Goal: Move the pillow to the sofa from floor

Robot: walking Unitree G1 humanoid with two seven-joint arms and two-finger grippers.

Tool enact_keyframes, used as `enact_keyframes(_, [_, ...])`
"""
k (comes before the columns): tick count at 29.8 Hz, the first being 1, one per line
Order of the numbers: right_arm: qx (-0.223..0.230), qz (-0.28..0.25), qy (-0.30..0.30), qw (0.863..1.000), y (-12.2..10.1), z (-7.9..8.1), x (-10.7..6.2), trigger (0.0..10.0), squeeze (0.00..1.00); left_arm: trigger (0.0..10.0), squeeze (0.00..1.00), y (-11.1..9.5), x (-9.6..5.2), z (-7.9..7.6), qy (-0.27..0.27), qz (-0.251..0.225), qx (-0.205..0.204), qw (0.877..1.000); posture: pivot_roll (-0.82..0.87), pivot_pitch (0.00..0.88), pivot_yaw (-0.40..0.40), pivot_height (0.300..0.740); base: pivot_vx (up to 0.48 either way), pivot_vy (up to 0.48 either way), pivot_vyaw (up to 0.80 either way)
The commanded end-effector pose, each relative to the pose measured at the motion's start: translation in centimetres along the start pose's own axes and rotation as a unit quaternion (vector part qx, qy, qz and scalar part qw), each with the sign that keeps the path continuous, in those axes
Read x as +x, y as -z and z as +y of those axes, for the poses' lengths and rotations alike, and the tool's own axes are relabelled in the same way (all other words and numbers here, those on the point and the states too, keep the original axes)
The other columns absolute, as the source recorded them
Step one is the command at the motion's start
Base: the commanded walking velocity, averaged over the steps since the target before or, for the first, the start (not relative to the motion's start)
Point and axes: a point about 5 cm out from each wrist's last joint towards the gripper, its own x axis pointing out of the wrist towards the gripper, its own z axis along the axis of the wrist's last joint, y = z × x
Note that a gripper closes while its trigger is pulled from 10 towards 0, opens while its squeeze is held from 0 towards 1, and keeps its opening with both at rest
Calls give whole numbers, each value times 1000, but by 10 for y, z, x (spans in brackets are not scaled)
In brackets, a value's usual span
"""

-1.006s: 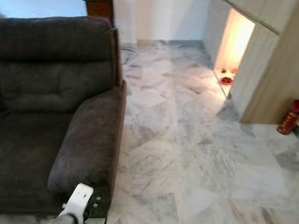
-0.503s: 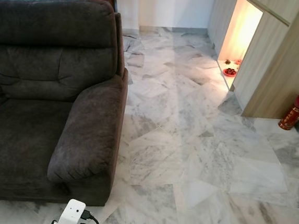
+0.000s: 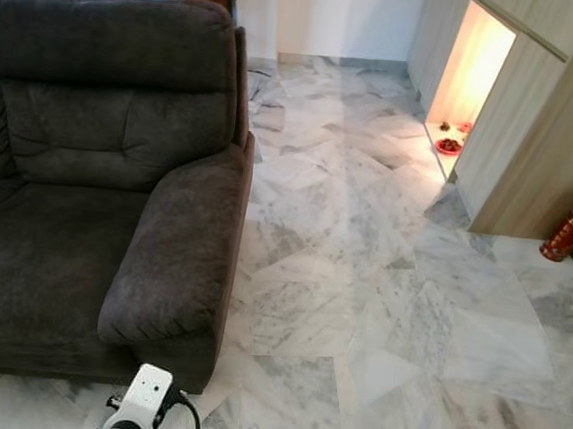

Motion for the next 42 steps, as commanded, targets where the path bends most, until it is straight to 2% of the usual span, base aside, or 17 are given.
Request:
enact_keyframes(1, [13, -13, 7, 1000, -1, -2, -1, 10000, 0, 10000, 0, 3, -1, 0, -1, 6, 4, 1000, -70, 0, 41, 740, 0, 0, 0])
enact_keyframes(7, [18, 25, 18, 999, 11, 0, -4, 10000, 0, 10000, 0, 1, 2, -1, -17, 17, -14, 1000, -96, 0, 43, 740, 0, 0, 0])
enact_keyframes(9, [37, -20, 12, 999, -2, 2, -2, 10000, 0, 10000, 0, -4, 3, -4, -21, 0, -11, 1000, -79, 0, 31, 740, 0, 0, 0])
enact_keyframes(14, [41, -68, 5, 997, -12, 0, -8, 10000, 0, 10000, 0, -6, 3, -6, -38, -11, -15, 999, -87, 0, 14, 740, 0, 0, 0])
enact_keyframes(19, [35, -90, 12, 995, -17, -5, -14, 10000, 0, 10000, 0, -9, 4, -8, -39, -17, -2, 999, -84, 0, 5, 740, 0, 0, 0])
enact_keyframes(22, [44, -119, 7, 992, -28, -2, -21, 10000, 0, 10000, 0, -8, 3, -9, -54, -21, -18, 998, -87, 0, -6, 740, 0, 0, 0])
enact_keyframes(26, [47, -120, 2, 992, -28, 1, -28, 10000, 0, 10000, 0, -7, 1, -9, -67, -24, -16, 997, -74, 0, -12, 740, 0, 0, 0])
enact_keyframes(27, [41, -107, -1, 993, -24, 2, -24, 10000, 0, 10000, 0, -3, -38, 27, -94, -151, -11, 984, -79, 0, -7, 740, 0, 0, 0])
enact_keyframes(28, [41, -107, -1, 993, -24, 2, -24, 10000, 0, 10000, 0, -3, -38, 27, -94, -151, -11, 984, -79, 0, -7, 740, 0, 0, 0])
enact_keyframes(29, [41, -103, 0, 994, -23, 2, -22, 10000, 0, 10000, 0, -8, -58, 38, -99, -198, -1, 975, -79, 0, -7, 740, 0, 0, 0])
enact_keyframes(30, [41, -103, 0, 994, -23, 2, -22, 10000, 0, 10000, 0, -8, -58, 38, -99, -198, -1, 975, -79, 0, -7, 740, 0, 0, 0])
enact_keyframes(31, [42, -99, 1, 994, -23, 2, -20, 10000, 0, 10000, 0, -14, -71, 45, -104, -229, 3, 968, -66, 0, -2, 740, 0, 0, 0])
enact_keyframes(32, [42, -99, 1, 994, -23, 2, -20, 10000, 0, 10000, 0, -14, -71, 45, -104, -229, 3, 968, -66, 0, -2, 740, 0, 0, 0])
enact_keyframes(36, [38, -65, -5, 997, -18, 9, -12, 10000, 0, 10000, 0, -36, -78, 51, -104, -270, 13, 957, -42, 0, 12, 740, 0, 0, 0])
enact_keyframes(38, [43, -37, -16, 998, -11, 21, -7, 10000, 0, 10000, 0, -44, -77, 58, -101, -275, 18, 956, -26, 0, 22, 740, 0, 0, 0])
enact_keyframes(39, [43, -37, -16, 998, -11, 21, -7, 10000, 0, 10000, 0, -44, -77, 58, -101, -275, 18, 956, -26, 0, 22, 740, 0, 0, 0])
enact_keyframes(42, [45, 11, -28, 999, 5, 31, -6, 10000, 0, 10000, 0, -22, -72, 72, -107, -218, 25, 970, -33, 0, 32, 740, 0, 0, 0])
